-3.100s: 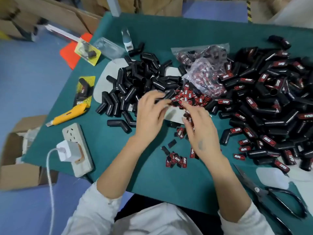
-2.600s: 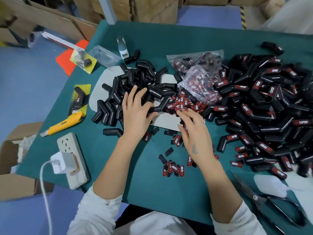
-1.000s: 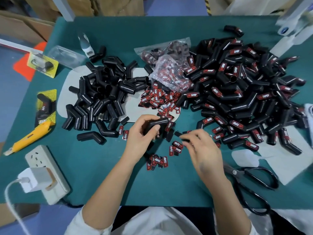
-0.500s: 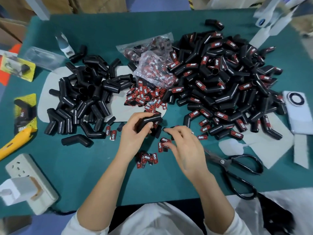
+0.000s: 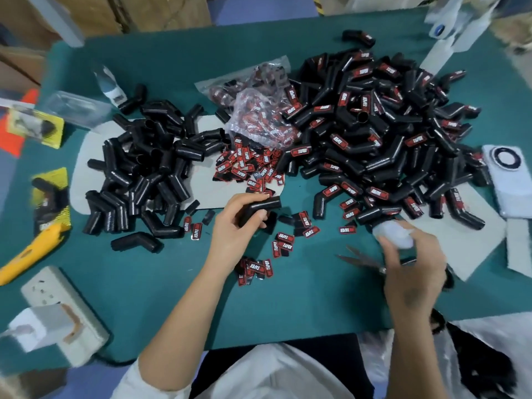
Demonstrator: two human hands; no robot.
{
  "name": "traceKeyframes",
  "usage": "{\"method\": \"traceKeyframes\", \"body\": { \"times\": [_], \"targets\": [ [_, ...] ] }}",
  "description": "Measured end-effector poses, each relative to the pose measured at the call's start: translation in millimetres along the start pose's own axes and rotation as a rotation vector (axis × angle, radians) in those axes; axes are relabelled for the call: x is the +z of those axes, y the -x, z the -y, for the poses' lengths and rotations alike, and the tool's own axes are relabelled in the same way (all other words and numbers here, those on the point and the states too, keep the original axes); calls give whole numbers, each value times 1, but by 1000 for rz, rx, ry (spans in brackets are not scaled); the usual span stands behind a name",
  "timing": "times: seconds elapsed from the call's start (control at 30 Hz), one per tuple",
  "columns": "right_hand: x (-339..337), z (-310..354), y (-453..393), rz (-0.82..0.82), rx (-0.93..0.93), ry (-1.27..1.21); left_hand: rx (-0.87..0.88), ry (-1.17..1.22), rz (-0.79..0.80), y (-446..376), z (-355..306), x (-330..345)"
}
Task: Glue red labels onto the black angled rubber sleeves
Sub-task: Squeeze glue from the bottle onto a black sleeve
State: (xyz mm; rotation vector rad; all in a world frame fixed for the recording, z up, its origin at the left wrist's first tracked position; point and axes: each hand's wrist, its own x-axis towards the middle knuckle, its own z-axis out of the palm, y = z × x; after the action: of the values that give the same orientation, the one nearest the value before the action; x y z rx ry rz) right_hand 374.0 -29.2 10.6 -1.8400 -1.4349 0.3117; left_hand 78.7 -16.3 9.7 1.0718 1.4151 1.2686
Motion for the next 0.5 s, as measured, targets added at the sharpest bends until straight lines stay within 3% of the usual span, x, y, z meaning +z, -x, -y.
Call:
{"method": "traceKeyframes", "body": {
  "times": [0.07,0.17,0.3,0.5],
  "targets": [
    [2,26,-8,8,-198,-137,-1,30,-19,-1,0,-3],
    [12,63,-26,205,-344,-399,-3,102,-47,-3,6,-9],
    [44,100,-43,567,-59,-813,-20,336,-54,-2,8,-13],
    [81,94,-38,594,85,-875,-21,557,-53,-3,3,-22]
  ]
}}
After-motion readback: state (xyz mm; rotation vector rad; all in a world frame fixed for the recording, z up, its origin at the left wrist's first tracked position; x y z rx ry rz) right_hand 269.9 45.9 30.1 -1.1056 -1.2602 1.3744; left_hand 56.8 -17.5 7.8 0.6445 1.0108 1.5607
